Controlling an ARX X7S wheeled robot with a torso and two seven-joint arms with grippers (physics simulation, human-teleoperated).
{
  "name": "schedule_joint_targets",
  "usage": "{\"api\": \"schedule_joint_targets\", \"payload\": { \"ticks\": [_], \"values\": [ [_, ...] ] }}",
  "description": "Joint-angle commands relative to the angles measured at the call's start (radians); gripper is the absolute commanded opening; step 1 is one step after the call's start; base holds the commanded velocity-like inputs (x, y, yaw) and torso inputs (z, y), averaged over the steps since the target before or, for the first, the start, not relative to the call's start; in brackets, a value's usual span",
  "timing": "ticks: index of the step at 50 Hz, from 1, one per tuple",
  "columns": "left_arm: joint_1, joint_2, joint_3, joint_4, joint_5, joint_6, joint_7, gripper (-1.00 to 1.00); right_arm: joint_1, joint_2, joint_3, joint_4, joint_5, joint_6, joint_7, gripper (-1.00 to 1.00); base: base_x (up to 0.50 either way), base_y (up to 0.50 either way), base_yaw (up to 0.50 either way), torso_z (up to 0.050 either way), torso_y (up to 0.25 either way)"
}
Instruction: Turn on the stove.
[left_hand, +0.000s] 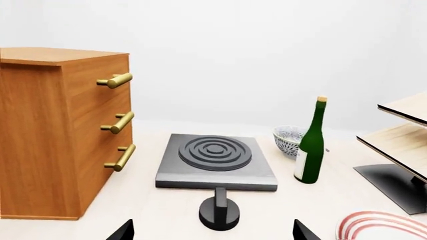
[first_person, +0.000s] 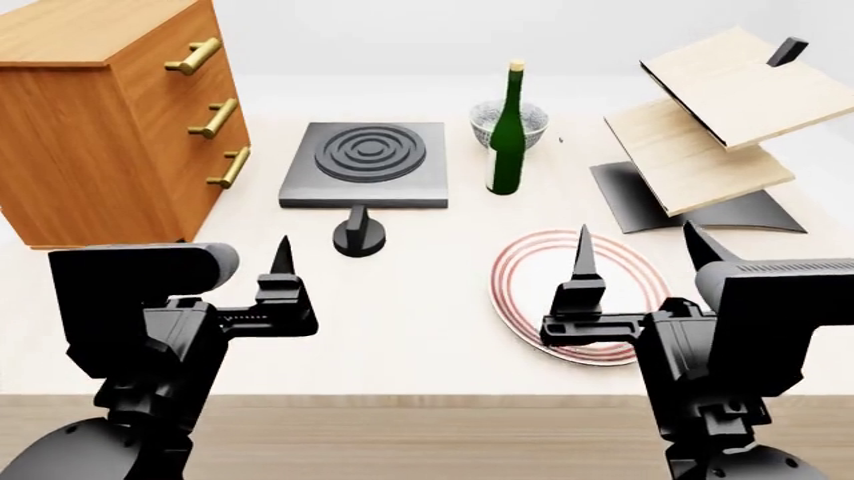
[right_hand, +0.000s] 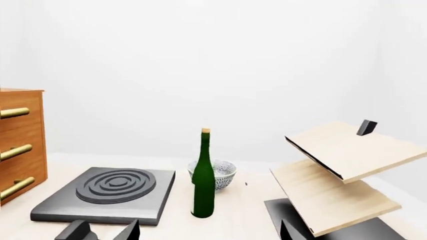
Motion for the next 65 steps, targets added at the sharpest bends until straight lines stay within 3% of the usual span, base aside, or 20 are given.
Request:
{"api": "schedule_joint_targets", "payload": {
  "ticks": [1, 33, 36, 38, 39, 40, 41, 44, 45, 65],
  "values": [
    [0.015, -0.033, 0.024, -0.001, -0.005, 0.052, -0.019, 1.00, 0.007, 0.000, 0.027, -0.031, 0.039, 0.008, 0.009, 1.00, 0.50, 0.00, 0.00, 0.000, 0.000],
    [0.055, -0.059, 0.043, -0.043, 0.002, 0.144, -0.046, 1.00, -0.014, 0.046, -0.018, -0.004, 0.071, -0.017, 0.086, 1.00, 0.44, 0.00, 0.00, 0.000, 0.000],
    [0.091, -0.104, 0.133, -0.165, 0.102, 0.362, -0.019, 1.00, -0.019, 0.056, -0.035, -0.011, 0.077, -0.017, 0.082, 1.00, 0.00, 0.00, 0.00, 0.000, 0.000],
    [0.090, -0.106, 0.143, -0.236, 0.122, 0.413, -0.012, 1.00, -0.025, 0.058, -0.034, -0.008, 0.084, -0.025, 0.076, 1.00, 0.00, 0.00, 0.00, 0.000, 0.000],
    [0.101, -0.102, 0.291, -0.386, 0.272, 0.563, 0.003, 1.00, -0.064, 0.061, -0.026, 0.016, 0.079, -0.085, 0.065, 1.00, 0.00, 0.00, 0.00, 0.000, 0.000],
    [0.092, 0.006, 0.149, -0.536, 0.422, 0.713, 0.126, 1.00, -0.063, 0.063, -0.025, 0.017, 0.080, -0.087, 0.065, 1.00, 0.00, 0.00, 0.00, 0.000, 0.000],
    [0.085, 0.004, 0.149, -0.686, 0.524, 0.863, 0.124, 1.00, -0.063, 0.063, -0.024, 0.018, 0.080, -0.089, 0.066, 1.00, 0.00, 0.00, 0.00, 0.000, 0.000],
    [0.083, -0.002, 0.152, -1.136, 0.528, 1.303, 0.113, 1.00, -0.062, 0.063, -0.027, 0.016, 0.082, -0.091, 0.070, 1.00, 0.00, 0.00, 0.00, 0.000, 0.000],
    [0.083, -0.004, 0.153, -1.231, 0.530, 1.312, 0.108, 1.00, -0.066, 0.064, -0.030, 0.018, 0.081, -0.097, 0.070, 1.00, 0.00, 0.00, 0.00, 0.000, 0.000],
    [0.059, -0.008, 0.185, -1.368, 0.538, 1.405, 0.071, 1.00, -0.068, 0.074, -0.030, 0.025, 0.098, -0.107, 0.084, 1.00, 0.00, 0.00, 0.00, 0.000, 0.000]
  ]
}}
